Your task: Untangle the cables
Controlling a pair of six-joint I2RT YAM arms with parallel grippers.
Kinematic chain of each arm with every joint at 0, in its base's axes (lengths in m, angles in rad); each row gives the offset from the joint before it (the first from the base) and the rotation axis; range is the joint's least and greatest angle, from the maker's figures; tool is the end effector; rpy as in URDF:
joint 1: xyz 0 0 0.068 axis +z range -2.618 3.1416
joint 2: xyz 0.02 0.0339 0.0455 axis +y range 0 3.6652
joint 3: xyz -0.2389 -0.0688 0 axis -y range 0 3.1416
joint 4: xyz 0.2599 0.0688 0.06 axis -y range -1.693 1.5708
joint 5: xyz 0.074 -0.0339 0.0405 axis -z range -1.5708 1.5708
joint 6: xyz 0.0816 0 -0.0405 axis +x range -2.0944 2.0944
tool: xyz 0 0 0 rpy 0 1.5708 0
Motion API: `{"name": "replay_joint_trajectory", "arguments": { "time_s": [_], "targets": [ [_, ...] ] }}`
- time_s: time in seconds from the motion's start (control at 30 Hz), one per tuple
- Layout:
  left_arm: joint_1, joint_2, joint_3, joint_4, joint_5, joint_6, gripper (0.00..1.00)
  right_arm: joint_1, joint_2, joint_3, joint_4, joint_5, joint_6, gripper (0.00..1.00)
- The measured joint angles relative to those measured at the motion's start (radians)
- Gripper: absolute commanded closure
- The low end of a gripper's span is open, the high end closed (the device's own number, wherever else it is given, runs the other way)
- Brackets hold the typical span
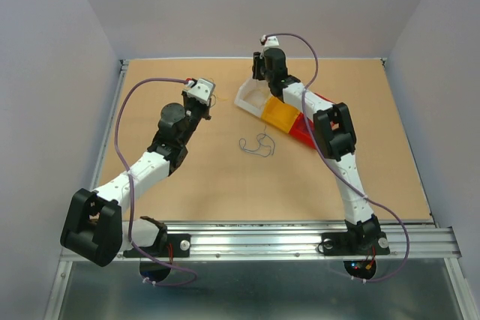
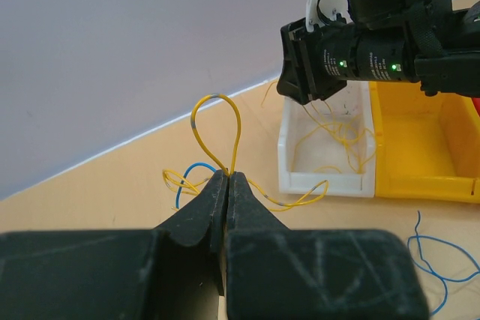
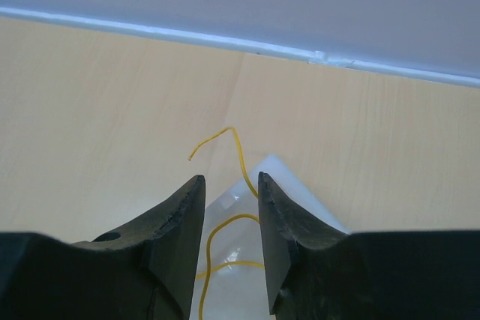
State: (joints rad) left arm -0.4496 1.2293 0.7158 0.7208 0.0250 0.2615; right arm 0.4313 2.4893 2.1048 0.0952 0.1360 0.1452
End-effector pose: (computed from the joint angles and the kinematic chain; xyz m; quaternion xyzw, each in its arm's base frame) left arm 0.3126 -0.1531 0.2952 0.2284 0.5873 -0.0808 0.7722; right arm 0.5694 0.2499 0.1725 -0.0738 0.7974 0.1173 0.5873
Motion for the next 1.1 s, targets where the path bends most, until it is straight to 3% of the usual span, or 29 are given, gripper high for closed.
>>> {"name": "replay_joint_trajectory", "arguments": {
  "time_s": [0.3,0.4,0.67,0.93,1.1],
  "targets": [
    [0.0,0.0,0.0,0.001,0.0,0.003,1.0,-0.008,0.025,0.028,0.001,0.006,-0.015,0.64],
    [0.0,0.0,0.0,0.001,0.0,0.003,1.0,-0.013,0.035,0.041,0.001,0.006,-0.014,0.8],
    [0.0,0.0,-0.001,0.001,0.0,0.003,1.0,-0.018,0.037,0.048,0.003,-0.017,-0.013,0.99],
    [0.0,0.0,-0.001,0.001,0.0,0.003,1.0,-0.019,0.007,0.008,0.002,-0.07,-0.01,0.99],
    [0.0,0.0,-0.001,0.001,0.0,0.004,1.0,-0.019,-0.164,-0.241,0.04,-0.101,0.006,1.0]
  ]
}}
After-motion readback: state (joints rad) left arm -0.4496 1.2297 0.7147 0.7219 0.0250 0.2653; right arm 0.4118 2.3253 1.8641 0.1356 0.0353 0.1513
